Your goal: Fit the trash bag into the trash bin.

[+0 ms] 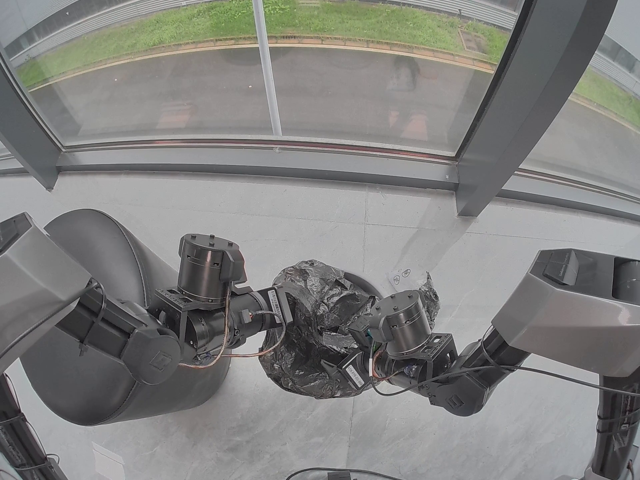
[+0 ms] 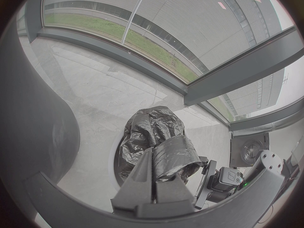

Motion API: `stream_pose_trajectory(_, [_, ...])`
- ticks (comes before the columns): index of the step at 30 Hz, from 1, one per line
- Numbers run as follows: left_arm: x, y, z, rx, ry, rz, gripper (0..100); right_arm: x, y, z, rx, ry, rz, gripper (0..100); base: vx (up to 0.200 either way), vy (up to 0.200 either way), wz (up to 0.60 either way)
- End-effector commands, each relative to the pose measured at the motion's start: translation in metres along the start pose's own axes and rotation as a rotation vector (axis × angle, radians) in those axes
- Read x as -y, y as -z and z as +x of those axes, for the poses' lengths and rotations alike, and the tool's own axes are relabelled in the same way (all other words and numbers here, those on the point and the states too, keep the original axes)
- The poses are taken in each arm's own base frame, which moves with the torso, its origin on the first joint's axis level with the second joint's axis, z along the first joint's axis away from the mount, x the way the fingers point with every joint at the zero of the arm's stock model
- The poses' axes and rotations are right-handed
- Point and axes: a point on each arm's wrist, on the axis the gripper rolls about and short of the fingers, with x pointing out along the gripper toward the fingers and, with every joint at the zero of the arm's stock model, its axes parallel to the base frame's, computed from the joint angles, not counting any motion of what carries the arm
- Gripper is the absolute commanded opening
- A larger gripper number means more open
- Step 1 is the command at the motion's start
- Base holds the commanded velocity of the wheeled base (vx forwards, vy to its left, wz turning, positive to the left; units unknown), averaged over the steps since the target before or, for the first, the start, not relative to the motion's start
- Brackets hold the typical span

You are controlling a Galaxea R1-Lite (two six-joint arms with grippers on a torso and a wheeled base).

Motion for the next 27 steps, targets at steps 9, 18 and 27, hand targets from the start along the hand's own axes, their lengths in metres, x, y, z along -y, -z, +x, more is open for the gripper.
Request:
stream_pose_trajectory(9, [0.000, 0.000, -0.001, 0.001, -0.002, -0.001, 0, 0.001, -0.001, 0.001, 0.008, 0.004, -0.003, 0, 0.000, 0.000, 0.00])
stream_pose_trajectory(18, [-0.001, 0.002, -0.001, -0.001, -0.010, 0.001, 0, 0.028, -0.009, -0.006, 0.031, 0.063, 0.034, 0, 0.000, 0.000, 0.00])
stream_pose_trajectory(27, [0.000, 0.000, -0.003, 0.006, -0.008, 0.005, 0, 0.047, -0.029, -0.024, 0.101, 0.106, 0.060, 0, 0.000, 0.000, 0.00])
